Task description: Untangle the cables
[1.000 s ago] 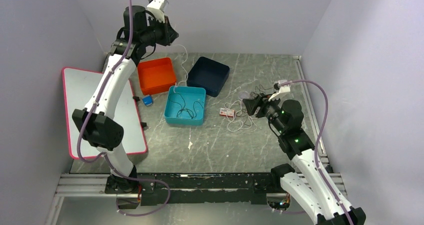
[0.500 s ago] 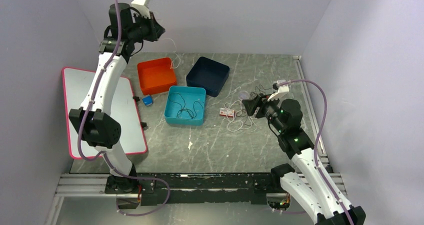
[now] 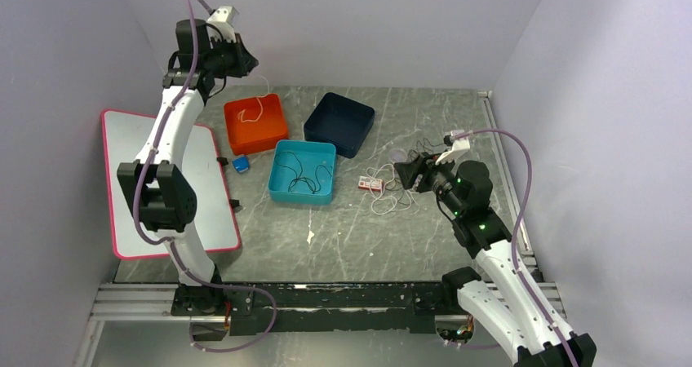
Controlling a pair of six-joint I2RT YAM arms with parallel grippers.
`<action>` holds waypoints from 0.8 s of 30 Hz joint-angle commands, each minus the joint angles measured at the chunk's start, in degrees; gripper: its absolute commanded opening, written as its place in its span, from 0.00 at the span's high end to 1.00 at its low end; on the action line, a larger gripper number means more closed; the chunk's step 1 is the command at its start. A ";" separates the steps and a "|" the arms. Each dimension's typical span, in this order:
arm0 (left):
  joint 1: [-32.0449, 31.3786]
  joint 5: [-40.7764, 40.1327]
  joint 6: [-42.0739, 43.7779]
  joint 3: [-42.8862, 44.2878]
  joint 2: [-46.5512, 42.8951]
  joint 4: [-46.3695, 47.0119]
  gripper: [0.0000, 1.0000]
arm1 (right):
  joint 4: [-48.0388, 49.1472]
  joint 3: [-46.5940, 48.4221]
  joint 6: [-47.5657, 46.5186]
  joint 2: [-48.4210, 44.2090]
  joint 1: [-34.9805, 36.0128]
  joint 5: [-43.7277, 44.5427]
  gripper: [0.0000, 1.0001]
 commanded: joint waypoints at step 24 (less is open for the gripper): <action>1.56 -1.49 7.49 -4.56 14.39 -11.37 0.93 | 1.25 -0.84 0.64 0.18 -0.05 -1.92 0.39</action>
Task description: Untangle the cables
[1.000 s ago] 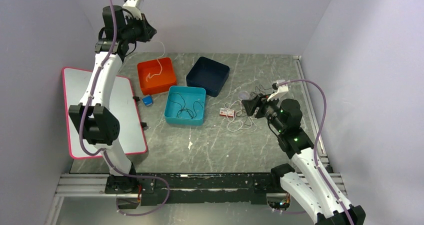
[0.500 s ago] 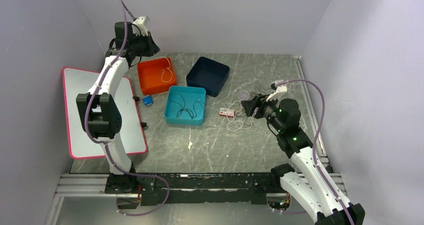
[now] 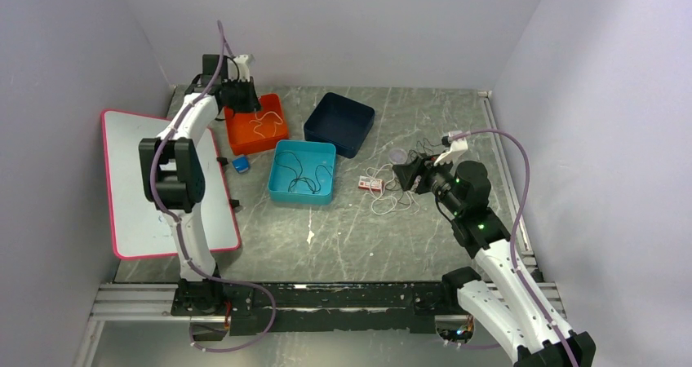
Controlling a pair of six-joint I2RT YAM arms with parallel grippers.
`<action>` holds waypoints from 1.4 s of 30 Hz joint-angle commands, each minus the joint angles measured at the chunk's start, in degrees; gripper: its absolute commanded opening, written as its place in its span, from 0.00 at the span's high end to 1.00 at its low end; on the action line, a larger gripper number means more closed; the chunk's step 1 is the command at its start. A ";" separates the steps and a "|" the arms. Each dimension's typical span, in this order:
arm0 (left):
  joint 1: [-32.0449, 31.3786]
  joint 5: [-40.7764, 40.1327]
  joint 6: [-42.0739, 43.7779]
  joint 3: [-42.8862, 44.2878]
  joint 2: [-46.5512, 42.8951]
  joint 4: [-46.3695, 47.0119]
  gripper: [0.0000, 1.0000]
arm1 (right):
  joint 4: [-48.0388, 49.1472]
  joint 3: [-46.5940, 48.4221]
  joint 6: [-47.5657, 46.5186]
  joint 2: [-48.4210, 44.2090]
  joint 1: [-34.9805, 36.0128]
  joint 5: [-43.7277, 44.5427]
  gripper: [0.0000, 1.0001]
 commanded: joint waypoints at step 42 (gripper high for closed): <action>2.03 -7.32 1.71 3.96 3.10 -5.72 0.58 | -0.72 -0.24 0.89 -1.67 0.02 -0.68 0.38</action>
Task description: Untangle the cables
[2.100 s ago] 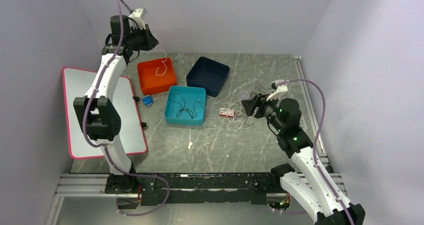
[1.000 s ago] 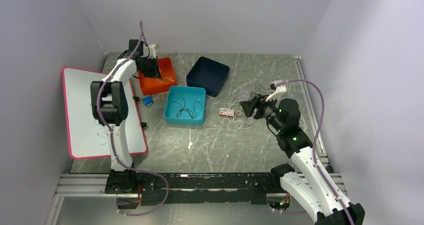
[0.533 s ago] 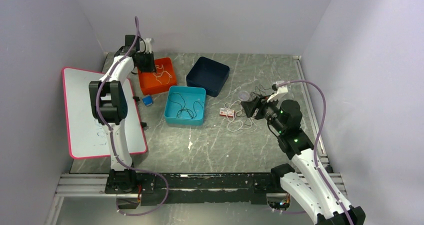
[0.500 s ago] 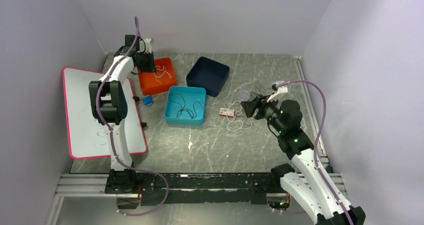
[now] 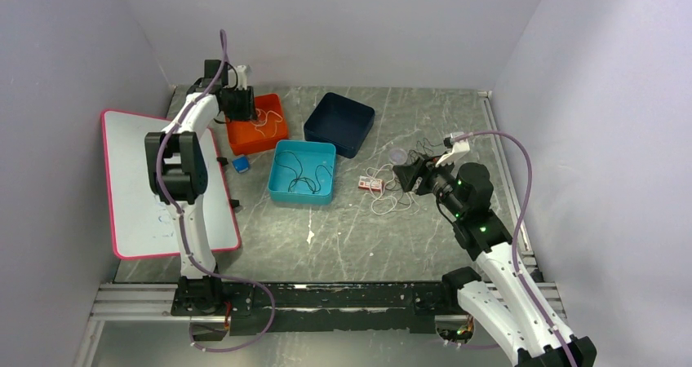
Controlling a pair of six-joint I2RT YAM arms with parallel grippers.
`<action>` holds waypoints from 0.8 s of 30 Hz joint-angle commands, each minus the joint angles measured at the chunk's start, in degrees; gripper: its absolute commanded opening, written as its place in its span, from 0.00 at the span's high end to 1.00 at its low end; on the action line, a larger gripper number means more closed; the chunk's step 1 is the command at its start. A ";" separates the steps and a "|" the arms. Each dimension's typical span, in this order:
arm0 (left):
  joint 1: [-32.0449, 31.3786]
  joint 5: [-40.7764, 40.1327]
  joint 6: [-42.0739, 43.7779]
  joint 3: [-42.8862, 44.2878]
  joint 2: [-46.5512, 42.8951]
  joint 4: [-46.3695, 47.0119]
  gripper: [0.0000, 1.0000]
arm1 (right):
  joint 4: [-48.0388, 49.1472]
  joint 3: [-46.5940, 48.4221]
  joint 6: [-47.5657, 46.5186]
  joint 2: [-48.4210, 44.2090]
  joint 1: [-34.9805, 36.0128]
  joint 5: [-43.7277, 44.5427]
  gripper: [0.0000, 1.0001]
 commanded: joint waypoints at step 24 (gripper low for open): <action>1.68 0.84 -3.17 -10.35 -18.09 5.53 0.24 | -1.42 0.50 1.29 1.38 -0.05 2.82 0.38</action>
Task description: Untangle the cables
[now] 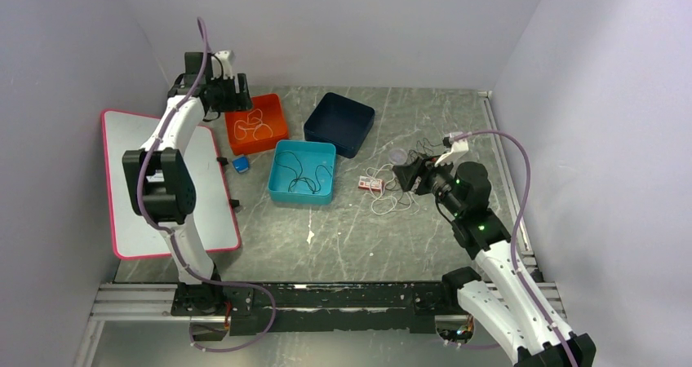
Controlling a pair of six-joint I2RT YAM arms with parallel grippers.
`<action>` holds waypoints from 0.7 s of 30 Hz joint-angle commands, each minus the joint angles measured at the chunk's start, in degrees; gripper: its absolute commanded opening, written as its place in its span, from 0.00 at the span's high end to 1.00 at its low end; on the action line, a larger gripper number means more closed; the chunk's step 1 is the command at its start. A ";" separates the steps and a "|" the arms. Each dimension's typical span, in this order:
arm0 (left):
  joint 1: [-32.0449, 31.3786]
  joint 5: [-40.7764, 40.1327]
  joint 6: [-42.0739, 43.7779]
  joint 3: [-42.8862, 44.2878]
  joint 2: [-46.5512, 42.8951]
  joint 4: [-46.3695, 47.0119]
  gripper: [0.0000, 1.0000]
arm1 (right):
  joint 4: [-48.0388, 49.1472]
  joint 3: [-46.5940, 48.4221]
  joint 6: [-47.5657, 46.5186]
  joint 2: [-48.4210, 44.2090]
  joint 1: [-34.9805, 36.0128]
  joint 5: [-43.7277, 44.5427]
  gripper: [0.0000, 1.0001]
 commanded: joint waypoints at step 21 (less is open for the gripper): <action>-10.74 6.83 -12.09 -44.13 -42.94 12.28 0.27 | -23.06 14.47 0.65 23.62 -0.05 19.92 0.47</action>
